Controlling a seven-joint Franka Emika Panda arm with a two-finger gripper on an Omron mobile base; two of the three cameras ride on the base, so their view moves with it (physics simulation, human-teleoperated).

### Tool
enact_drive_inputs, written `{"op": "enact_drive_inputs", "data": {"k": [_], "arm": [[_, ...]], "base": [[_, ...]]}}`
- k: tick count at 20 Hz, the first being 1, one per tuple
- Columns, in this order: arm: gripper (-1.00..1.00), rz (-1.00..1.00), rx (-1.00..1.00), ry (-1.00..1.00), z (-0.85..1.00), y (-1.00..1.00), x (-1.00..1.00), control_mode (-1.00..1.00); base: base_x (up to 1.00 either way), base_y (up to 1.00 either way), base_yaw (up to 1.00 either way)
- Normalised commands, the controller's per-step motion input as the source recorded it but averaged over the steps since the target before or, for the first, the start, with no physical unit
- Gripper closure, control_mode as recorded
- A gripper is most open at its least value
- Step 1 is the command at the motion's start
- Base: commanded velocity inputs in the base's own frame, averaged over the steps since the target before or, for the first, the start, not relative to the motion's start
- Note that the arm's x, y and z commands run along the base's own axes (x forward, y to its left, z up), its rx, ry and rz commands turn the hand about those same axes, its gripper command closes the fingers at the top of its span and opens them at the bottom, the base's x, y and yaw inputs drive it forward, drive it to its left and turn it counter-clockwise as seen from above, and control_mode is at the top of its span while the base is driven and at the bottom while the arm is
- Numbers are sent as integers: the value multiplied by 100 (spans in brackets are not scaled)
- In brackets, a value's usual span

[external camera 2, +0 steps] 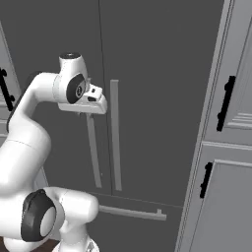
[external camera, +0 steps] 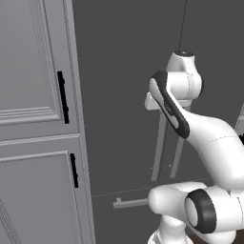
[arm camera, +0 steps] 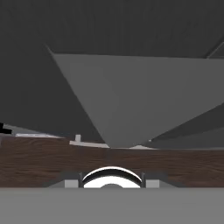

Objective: Take the strawberry from the fridge and place it on top of the pancake, located on the dining counter.

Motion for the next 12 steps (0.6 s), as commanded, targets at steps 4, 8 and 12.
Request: {"op": "enact_drive_inputs", "data": {"k": [4, 8, 12], "arm": [[-100, 0, 0, 0, 0, 0, -1, 100], [-100, 0, 0, 0, 0, 0, 0, 100], [-100, 0, 0, 0, 0, 0, 0, 100]], "base": [[-42, -3, 0], [-95, -38, 0], [-21, -50, 0]]}}
